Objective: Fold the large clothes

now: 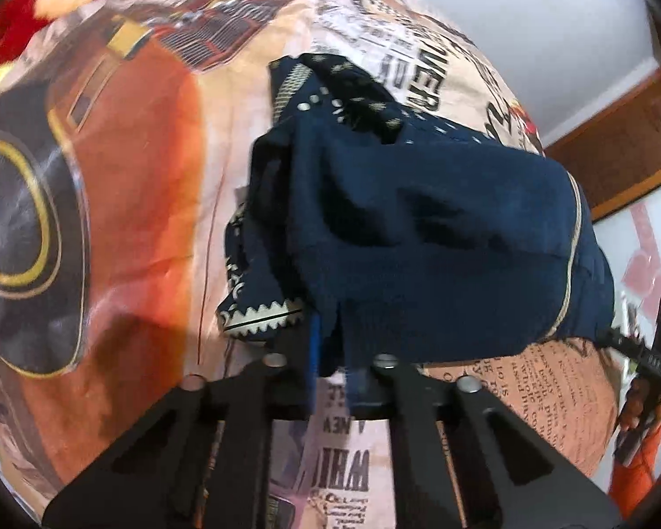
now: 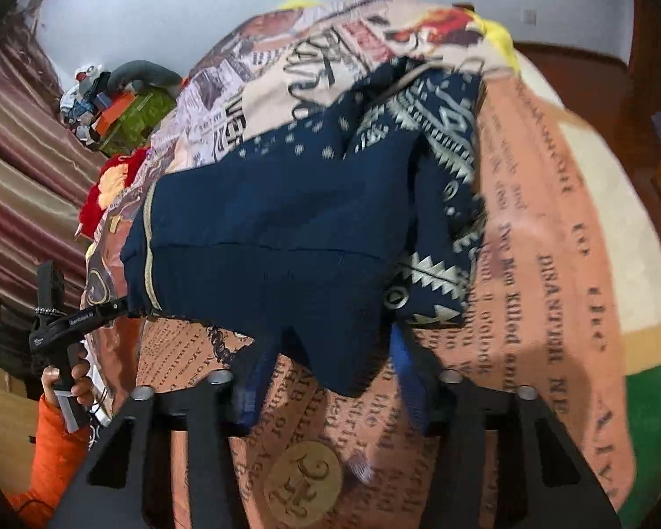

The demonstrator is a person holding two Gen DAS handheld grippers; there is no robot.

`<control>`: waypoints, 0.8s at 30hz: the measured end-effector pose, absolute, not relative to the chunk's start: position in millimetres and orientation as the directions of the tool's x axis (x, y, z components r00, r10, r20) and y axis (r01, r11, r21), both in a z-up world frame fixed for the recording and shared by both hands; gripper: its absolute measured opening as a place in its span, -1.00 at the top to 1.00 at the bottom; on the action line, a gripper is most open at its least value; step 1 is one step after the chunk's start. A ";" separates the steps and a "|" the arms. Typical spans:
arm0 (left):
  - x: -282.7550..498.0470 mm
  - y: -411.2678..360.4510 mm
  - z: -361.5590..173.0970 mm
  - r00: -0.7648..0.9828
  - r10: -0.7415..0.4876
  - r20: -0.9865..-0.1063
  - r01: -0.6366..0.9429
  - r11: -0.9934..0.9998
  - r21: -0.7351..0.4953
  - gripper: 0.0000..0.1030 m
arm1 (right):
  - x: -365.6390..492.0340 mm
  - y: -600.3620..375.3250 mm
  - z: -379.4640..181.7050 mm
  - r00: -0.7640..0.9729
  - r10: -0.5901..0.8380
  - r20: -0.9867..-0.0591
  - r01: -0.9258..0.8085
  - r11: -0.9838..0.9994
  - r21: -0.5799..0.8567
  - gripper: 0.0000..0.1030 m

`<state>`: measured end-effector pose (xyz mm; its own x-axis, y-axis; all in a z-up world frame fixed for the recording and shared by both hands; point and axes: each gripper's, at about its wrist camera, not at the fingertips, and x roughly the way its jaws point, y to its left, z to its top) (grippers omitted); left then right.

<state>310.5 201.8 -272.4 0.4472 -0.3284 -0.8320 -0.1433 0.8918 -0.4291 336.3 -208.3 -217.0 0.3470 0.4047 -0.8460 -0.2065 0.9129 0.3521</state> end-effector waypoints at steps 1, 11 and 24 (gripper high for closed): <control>310.2 198.4 -269.1 0.452 -0.313 -0.836 -0.131 0.903 -0.409 0.92 | 337.9 -206.0 -218.1 0.338 0.406 -0.849 -0.210 0.912 0.352 0.52; 312.2 195.1 -180.0 0.663 -0.168 -0.730 -0.089 0.950 -0.300 0.94 | 345.9 -191.8 -160.1 0.487 0.440 -0.755 -0.336 0.892 0.303 0.85; 419.5 211.2 -159.7 0.693 -0.081 -0.716 -0.172 0.946 -0.273 0.94 | 459.5 -180.2 -129.5 0.626 0.386 -0.677 -0.297 0.921 0.251 0.90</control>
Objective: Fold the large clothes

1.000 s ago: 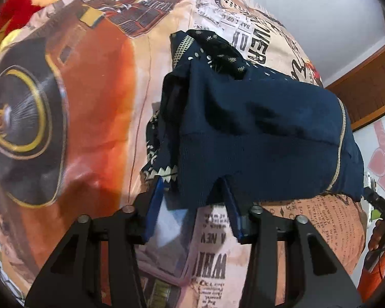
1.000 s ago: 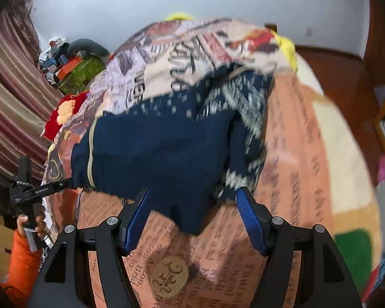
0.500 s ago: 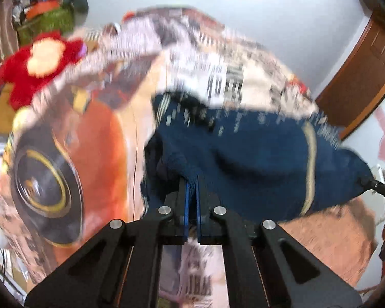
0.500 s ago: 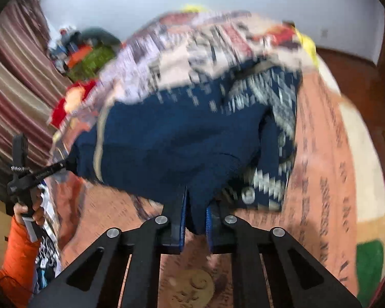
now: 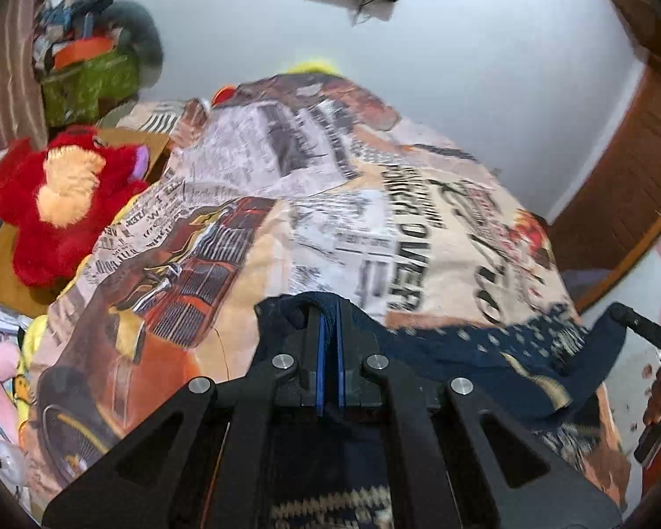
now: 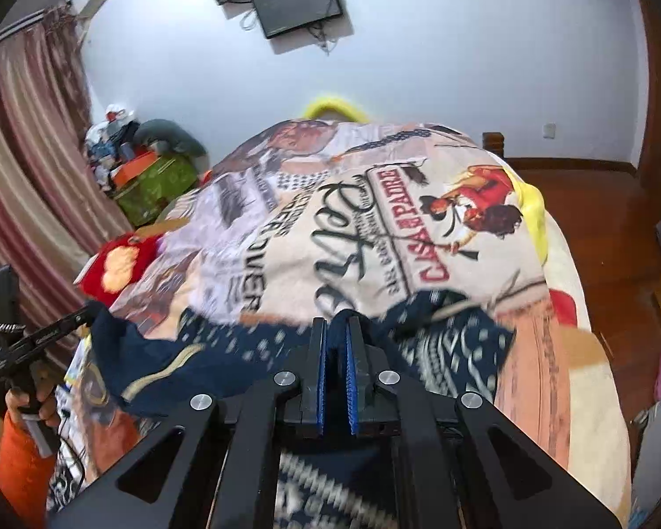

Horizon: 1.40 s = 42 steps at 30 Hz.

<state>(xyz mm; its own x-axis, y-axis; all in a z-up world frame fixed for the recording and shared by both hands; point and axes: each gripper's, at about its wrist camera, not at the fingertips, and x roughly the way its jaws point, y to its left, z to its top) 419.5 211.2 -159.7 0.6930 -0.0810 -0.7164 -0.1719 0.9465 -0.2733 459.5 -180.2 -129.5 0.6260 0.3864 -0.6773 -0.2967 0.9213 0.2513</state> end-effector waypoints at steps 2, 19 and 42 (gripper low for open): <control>437.8 215.6 -174.6 0.670 -0.059 -0.740 -0.200 0.946 -0.256 0.94 | 482.0 -176.4 -141.0 0.625 0.363 -0.691 -0.275 0.931 0.240 0.90; 498.6 228.8 -261.6 0.530 -0.081 -0.844 -0.218 0.949 -0.228 0.90 | 576.1 -188.7 -214.6 0.568 0.261 -0.780 -0.178 0.965 0.193 0.89; 422.8 104.2 -189.3 0.588 -0.135 -0.797 0.186 0.982 -0.029 -0.54 | 441.8 -54.2 -188.0 0.401 0.430 -0.809 -0.603 0.789 0.120 -0.55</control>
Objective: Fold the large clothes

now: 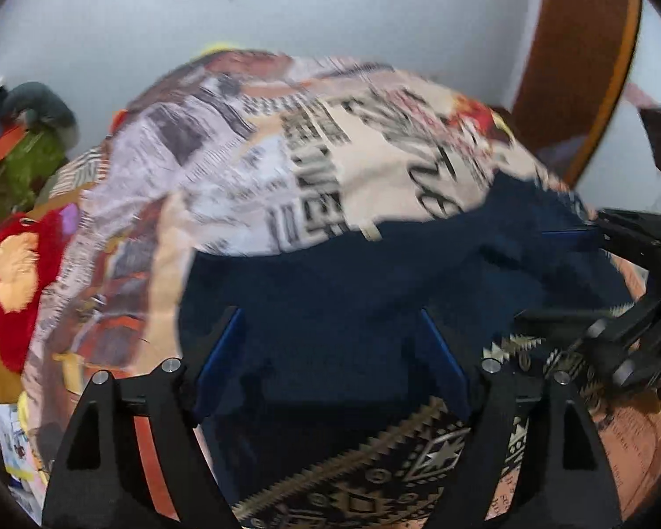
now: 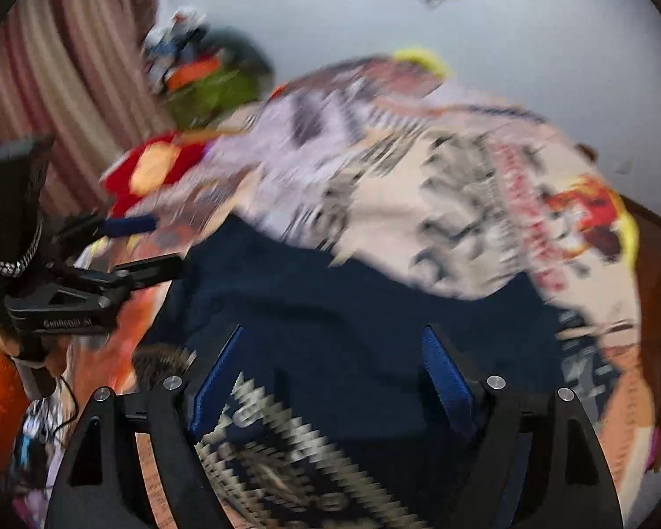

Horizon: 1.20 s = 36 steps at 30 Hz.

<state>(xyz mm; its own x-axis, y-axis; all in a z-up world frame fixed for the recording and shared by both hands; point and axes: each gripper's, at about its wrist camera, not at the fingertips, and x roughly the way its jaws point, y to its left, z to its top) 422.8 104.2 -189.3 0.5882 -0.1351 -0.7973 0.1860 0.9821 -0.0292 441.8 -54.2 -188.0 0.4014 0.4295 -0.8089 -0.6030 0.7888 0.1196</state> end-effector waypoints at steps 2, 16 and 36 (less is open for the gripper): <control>423.8 94.4 -204.6 0.557 -0.130 -0.820 0.204 0.979 -0.017 -0.54 | 438.6 -42.6 -208.9 0.360 0.397 -0.844 -0.622 0.777 0.100 -0.55; 408.5 109.3 -241.4 0.525 -0.175 -0.833 0.168 0.981 -0.100 -0.81 | 439.9 -74.1 -240.6 0.277 0.370 -0.887 -0.663 0.742 0.102 -0.82; 342.2 184.8 -236.0 0.516 -0.065 -0.854 -0.089 0.988 -0.129 -0.80 | 406.0 -157.9 -217.0 0.388 0.210 -0.897 -0.521 0.853 -0.026 -0.93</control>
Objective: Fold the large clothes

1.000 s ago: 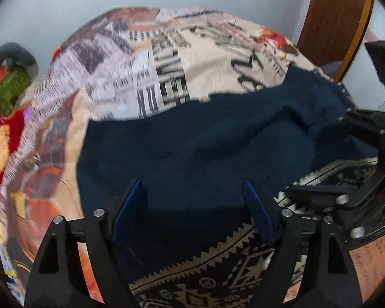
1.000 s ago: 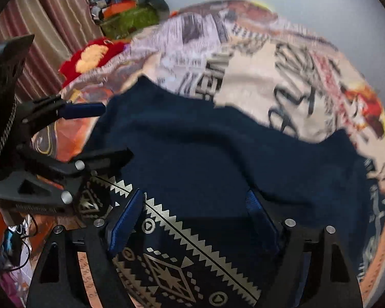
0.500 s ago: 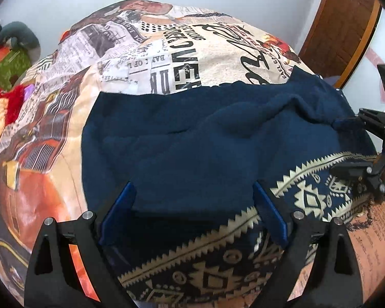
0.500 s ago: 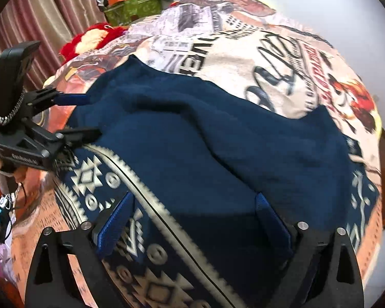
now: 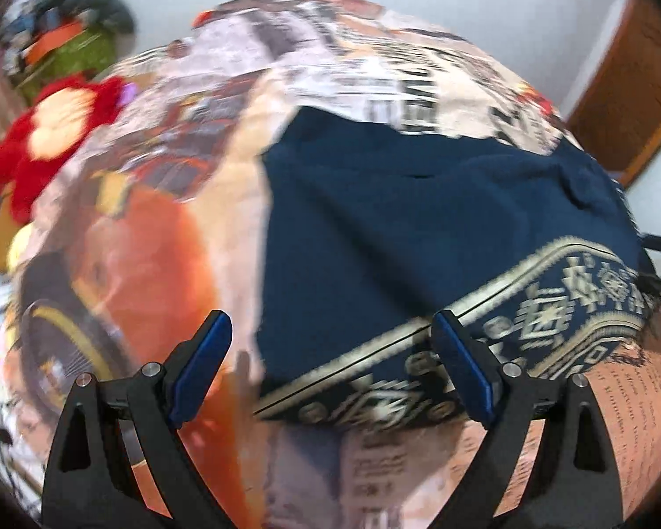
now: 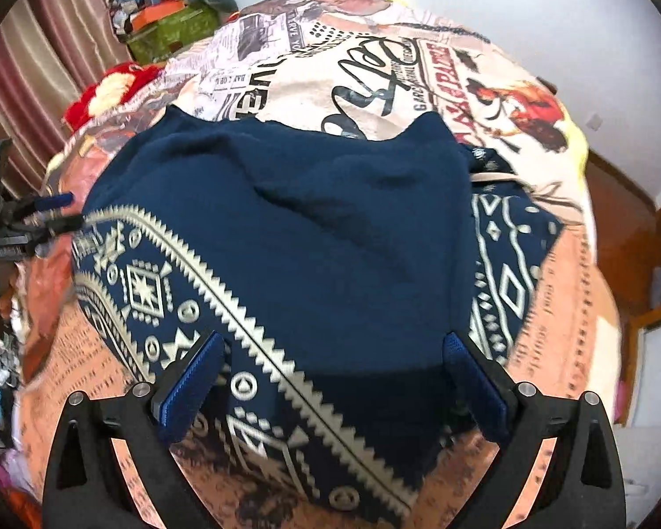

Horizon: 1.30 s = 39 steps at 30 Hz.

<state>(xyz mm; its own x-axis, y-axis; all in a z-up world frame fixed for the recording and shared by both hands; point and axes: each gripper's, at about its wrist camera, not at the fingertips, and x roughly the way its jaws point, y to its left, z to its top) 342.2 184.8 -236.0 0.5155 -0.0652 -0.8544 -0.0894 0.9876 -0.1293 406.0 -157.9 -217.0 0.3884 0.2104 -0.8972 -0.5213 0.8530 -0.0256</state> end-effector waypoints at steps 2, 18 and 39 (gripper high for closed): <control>334.8 196.3 -233.8 0.513 -0.038 -0.858 -0.137 0.983 -0.125 -0.80 | 400.4 -156.1 -214.1 0.406 0.181 -0.896 -0.521 0.851 -0.064 -0.93; 289.1 211.3 -248.8 0.537 -0.284 -0.795 -0.367 0.769 -0.523 -0.80 | 388.5 -85.7 -158.1 0.517 0.310 -0.798 -0.567 0.822 -0.048 -0.93; 353.6 208.8 -323.4 0.614 -0.616 -0.493 -0.381 0.316 -0.869 -0.69 | 422.7 -50.5 -248.0 0.274 0.251 -0.928 -0.652 0.758 0.012 -1.00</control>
